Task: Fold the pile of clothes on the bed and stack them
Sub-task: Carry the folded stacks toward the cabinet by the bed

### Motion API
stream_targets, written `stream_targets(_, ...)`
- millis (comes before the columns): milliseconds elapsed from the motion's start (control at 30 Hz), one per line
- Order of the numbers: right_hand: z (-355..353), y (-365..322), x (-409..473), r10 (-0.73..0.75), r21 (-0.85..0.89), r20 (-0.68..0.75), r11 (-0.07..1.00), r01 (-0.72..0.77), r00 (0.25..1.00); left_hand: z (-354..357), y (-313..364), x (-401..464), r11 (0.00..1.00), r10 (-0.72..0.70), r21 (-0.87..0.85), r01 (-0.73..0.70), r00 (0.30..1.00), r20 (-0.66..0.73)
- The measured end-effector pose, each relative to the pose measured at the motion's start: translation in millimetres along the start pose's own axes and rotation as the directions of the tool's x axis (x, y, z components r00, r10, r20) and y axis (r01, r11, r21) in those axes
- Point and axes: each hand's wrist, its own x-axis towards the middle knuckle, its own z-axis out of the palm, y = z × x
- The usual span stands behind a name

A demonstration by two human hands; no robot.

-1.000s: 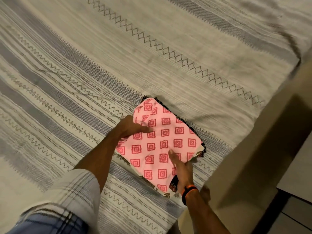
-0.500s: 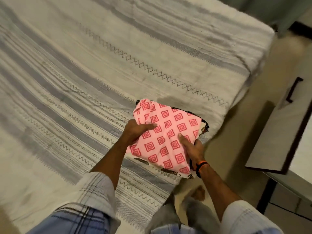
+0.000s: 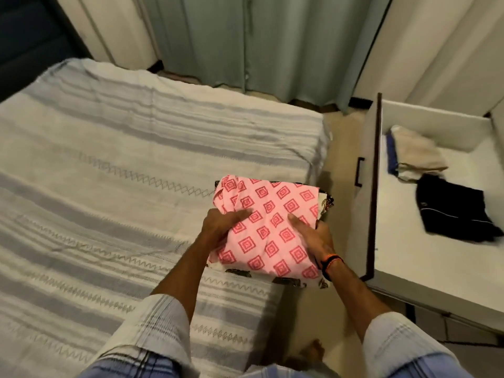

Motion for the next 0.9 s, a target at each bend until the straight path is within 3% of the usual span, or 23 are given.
stream_targets(333,-154,-26,4,-0.097,0.054,-0.204,0.992,0.110,0.974,172,48,14,0.983,0.075,0.149,-0.102,0.981,0.179)
stream_targets(667,-283,-22,5,-0.044,0.115,-0.470,0.987,0.110,0.882,342,83,33,0.930,0.060,0.313,-0.195,0.917,0.394)
stream_targets(900,-336,-8,31,0.085,0.238,-0.624,0.967,0.085,0.777,440,99,85,0.845,-0.072,0.491,-0.213,0.864,0.499)
